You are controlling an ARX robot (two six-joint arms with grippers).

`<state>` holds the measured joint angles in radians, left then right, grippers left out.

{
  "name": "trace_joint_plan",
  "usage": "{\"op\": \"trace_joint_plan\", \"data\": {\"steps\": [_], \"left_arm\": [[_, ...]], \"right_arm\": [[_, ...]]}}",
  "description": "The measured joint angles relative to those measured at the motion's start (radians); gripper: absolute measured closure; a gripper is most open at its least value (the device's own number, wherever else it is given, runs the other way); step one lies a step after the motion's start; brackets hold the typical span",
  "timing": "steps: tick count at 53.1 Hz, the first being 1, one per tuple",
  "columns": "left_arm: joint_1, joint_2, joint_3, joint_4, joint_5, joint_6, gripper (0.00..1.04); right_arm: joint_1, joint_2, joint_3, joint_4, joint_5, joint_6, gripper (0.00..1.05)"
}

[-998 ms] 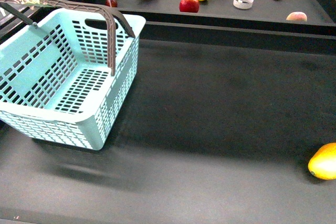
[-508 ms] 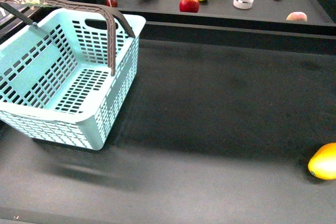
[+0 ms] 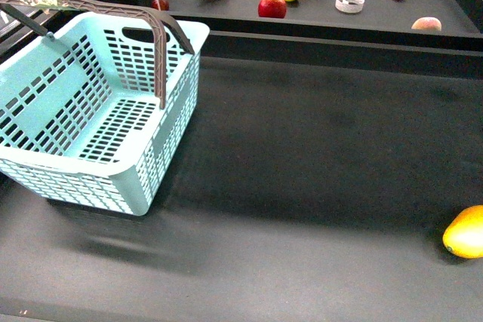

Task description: Pick mango with right arm and hold basket with left

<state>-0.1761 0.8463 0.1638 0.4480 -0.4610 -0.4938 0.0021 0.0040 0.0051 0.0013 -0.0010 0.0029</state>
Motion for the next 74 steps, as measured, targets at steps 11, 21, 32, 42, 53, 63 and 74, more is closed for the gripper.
{"op": "trace_joint_plan", "data": {"steps": [11, 21, 32, 42, 53, 63, 74], "left_arm": [[0.057, 0.439, 0.182, 0.180, 0.124, -0.174, 0.06], [0.079, 0.750, 0.385, 0.223, 0.200, -0.318, 0.06], [0.075, 0.954, 0.600, 0.204, 0.235, -0.407, 0.06], [0.071, 1.126, 0.783, 0.178, 0.253, -0.470, 0.06], [0.095, 1.249, 0.945, 0.145, 0.259, -0.493, 0.06], [0.132, 1.329, 1.067, 0.105, 0.270, -0.503, 0.06], [0.139, 1.411, 1.197, 0.071, 0.284, -0.507, 0.06]], "right_arm": [[0.000, 0.000, 0.000, 0.000, 0.000, 0.000, 0.08], [0.000, 0.000, 0.000, 0.000, 0.000, 0.000, 0.08], [0.000, 0.000, 0.000, 0.000, 0.000, 0.000, 0.08], [0.000, 0.000, 0.000, 0.000, 0.000, 0.000, 0.08], [0.000, 0.000, 0.000, 0.000, 0.000, 0.000, 0.08], [0.000, 0.000, 0.000, 0.000, 0.000, 0.000, 0.08], [0.000, 0.000, 0.000, 0.000, 0.000, 0.000, 0.08]]}}
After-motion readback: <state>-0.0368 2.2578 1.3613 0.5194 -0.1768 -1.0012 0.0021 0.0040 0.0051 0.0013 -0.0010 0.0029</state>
